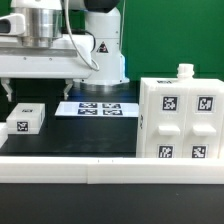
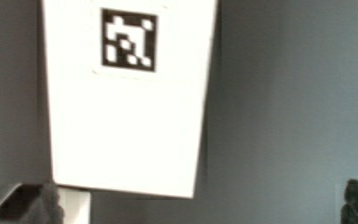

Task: Assemble cabinet

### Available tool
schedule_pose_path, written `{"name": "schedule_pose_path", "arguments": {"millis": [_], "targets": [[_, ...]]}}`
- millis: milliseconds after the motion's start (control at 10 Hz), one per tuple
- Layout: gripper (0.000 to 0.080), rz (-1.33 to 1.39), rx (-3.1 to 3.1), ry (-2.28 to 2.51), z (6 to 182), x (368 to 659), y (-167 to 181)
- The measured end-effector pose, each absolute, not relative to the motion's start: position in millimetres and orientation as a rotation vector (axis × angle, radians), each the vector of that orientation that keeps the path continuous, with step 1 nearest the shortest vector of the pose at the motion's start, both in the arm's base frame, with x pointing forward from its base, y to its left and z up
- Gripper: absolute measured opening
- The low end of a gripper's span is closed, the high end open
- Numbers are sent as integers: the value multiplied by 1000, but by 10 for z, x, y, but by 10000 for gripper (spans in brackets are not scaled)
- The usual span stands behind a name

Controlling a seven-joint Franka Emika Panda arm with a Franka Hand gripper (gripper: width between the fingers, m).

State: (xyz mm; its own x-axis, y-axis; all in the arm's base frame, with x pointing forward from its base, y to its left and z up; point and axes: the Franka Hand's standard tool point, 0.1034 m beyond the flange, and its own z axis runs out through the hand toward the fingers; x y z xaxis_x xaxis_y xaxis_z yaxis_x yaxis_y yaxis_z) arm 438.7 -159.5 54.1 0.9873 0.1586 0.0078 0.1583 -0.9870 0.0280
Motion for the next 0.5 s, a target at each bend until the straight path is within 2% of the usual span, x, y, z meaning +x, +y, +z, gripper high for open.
{"name": "schedule_pose_path", "arguments": {"millis": [200,500], "targets": [[797,0,3103,243,494,4322,-1746],[797,-30,3107,243,409,4246,-1766]]}}
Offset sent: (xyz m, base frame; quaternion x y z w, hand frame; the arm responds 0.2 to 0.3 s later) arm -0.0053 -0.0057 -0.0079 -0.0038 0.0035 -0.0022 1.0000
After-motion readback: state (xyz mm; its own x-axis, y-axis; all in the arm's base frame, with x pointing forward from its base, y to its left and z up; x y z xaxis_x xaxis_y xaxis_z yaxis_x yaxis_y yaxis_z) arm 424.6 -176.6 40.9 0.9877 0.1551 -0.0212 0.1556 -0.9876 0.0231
